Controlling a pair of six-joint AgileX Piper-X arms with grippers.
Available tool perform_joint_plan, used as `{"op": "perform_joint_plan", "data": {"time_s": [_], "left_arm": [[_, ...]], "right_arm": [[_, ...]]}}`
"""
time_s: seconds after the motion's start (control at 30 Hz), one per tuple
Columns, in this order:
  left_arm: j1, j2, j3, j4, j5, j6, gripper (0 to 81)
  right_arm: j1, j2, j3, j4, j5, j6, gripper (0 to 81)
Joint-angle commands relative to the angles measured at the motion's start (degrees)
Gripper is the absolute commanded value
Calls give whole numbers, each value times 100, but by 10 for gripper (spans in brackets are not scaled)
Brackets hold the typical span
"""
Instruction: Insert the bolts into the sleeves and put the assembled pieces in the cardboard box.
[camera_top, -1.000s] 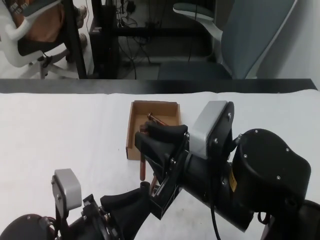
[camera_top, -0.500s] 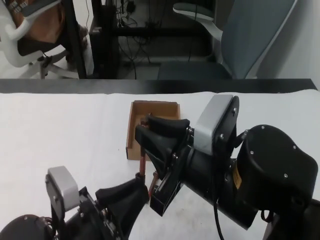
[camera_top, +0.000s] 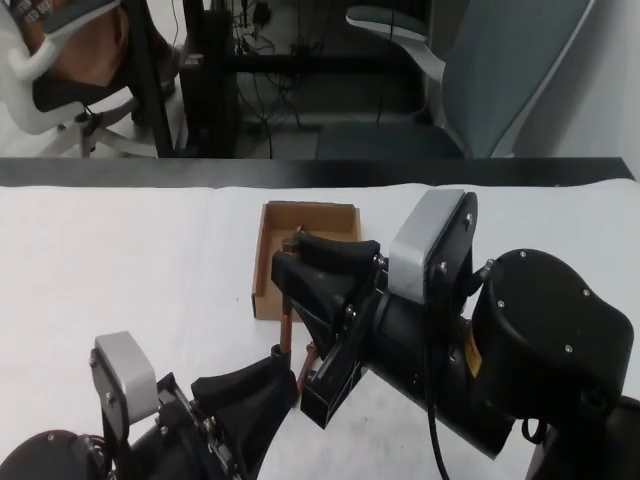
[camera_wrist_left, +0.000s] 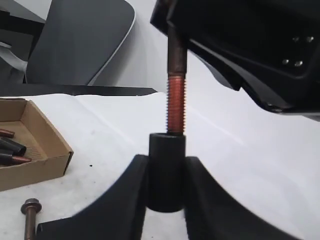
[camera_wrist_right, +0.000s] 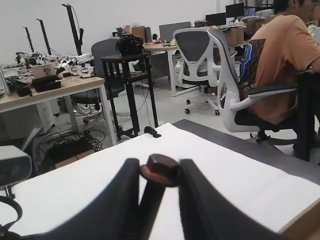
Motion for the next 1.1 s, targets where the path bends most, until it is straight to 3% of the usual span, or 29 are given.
{"op": "perform_joint_plan", "data": {"time_s": [0.0, 0.37, 0.5, 0.57, 0.6, 0.67, 0.7, 0.73, 0.77, 0.93, 1.07], "left_arm": [[-23, 1, -45, -612, 350, 205, 18], [-23, 1, -45, -783, 380, -93, 18], [-23, 1, -45, -839, 344, -93, 18], [-23, 1, -45, -908, 309, -69, 18], [-23, 1, -45, -959, 301, -39, 18], [-23, 1, -45, -988, 301, -32, 18], [-23, 1, -75, -975, 301, -32, 18], [-23, 1, -97, -951, 301, -45, 18], [-23, 1, -135, -933, 301, -44, 18], [333, 14, -477, -103, 181, -169, 18], [1262, 31, -1053, 1282, 533, -216, 18]], "right_arm": [[8, -1, -56, 10, -75, 43, 6], [8, 140, -56, 20, -75, -84, 6], [8, 140, -56, 219, -545, -80, 3], [8, 140, -56, 366, -905, -65, 73], [8, 140, -56, 462, -1050, 20, 151], [8, 140, -56, 667, -1109, 141, 360], [8, 140, -56, 728, -1110, 201, 529], [8, 140, -56, 810, -1110, 251, 640], [-13, 140, -56, 892, -1110, 366, 700], [-165, -86, -56, 1803, -1237, 575, 700], [-533, -487, -81, 2920, -1419, -114, 594]]}}
